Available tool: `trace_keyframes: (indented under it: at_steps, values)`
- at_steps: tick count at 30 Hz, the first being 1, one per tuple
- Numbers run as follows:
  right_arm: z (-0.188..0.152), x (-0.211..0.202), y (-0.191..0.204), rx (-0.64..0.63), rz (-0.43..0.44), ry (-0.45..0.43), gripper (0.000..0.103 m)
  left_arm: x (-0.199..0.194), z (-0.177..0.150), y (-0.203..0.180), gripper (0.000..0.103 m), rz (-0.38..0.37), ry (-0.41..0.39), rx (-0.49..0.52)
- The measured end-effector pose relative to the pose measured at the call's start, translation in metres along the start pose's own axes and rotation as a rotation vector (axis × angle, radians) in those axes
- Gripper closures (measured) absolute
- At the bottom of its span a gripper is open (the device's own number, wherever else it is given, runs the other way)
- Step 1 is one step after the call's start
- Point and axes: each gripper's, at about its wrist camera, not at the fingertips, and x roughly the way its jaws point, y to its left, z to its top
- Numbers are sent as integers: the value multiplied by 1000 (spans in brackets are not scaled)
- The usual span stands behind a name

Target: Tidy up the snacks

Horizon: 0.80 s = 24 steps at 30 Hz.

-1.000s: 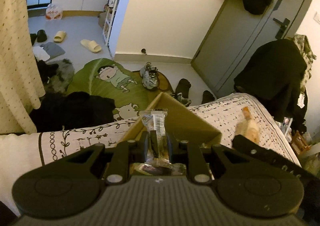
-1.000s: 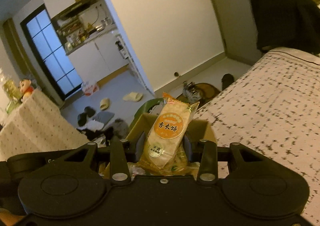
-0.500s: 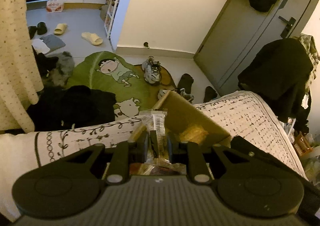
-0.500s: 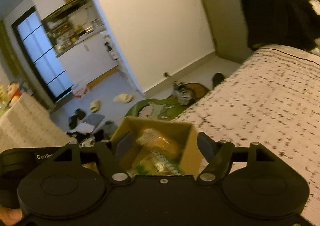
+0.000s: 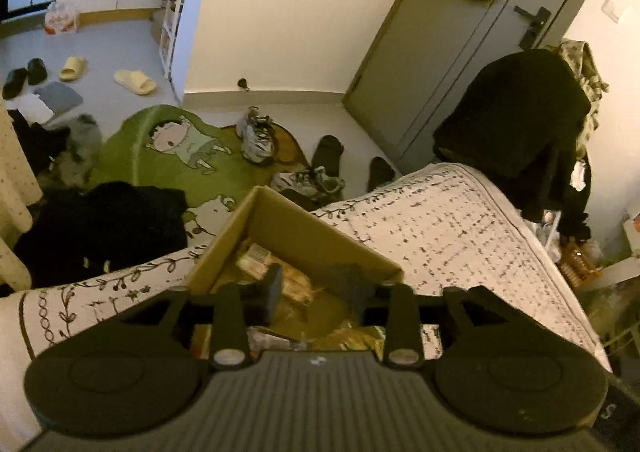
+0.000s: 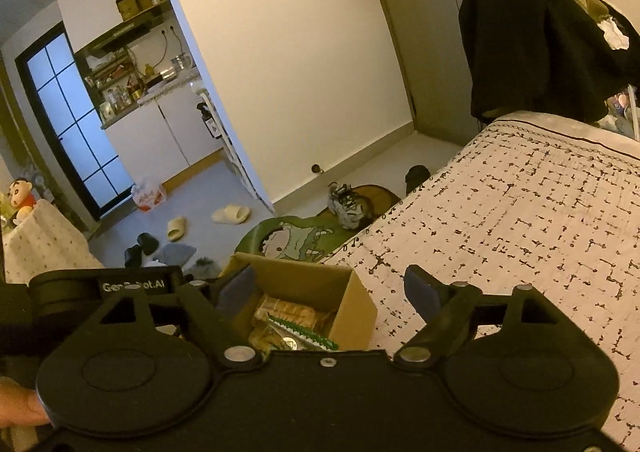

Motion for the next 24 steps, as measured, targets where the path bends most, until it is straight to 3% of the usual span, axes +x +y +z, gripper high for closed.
trace_keyframes:
  at_steps: [1,4,7,9,13,24]
  values:
    - [0,-1,-1,3,-1,3,21,-2,-1,-1,54,14,-5,5]
    - [-2,-4,-4,13,-4,8,21,-10,-2,2,50,32,-22,14]
    - [-2,-11,-5,3,-16,4,19,-16,-3,3,39,58,-14,12]
    - [-3,-18,-6,-1,-28,-4,14,-21,-3,3,33,77,-18,20]
    - [-2,-34,-14,-2,-57,-32,12,-34,-5,2,21,71,-14,29]
    - [-5,-73,-22,-34,-125,-96,5,-71,-22,-2,14,58,-24,64]
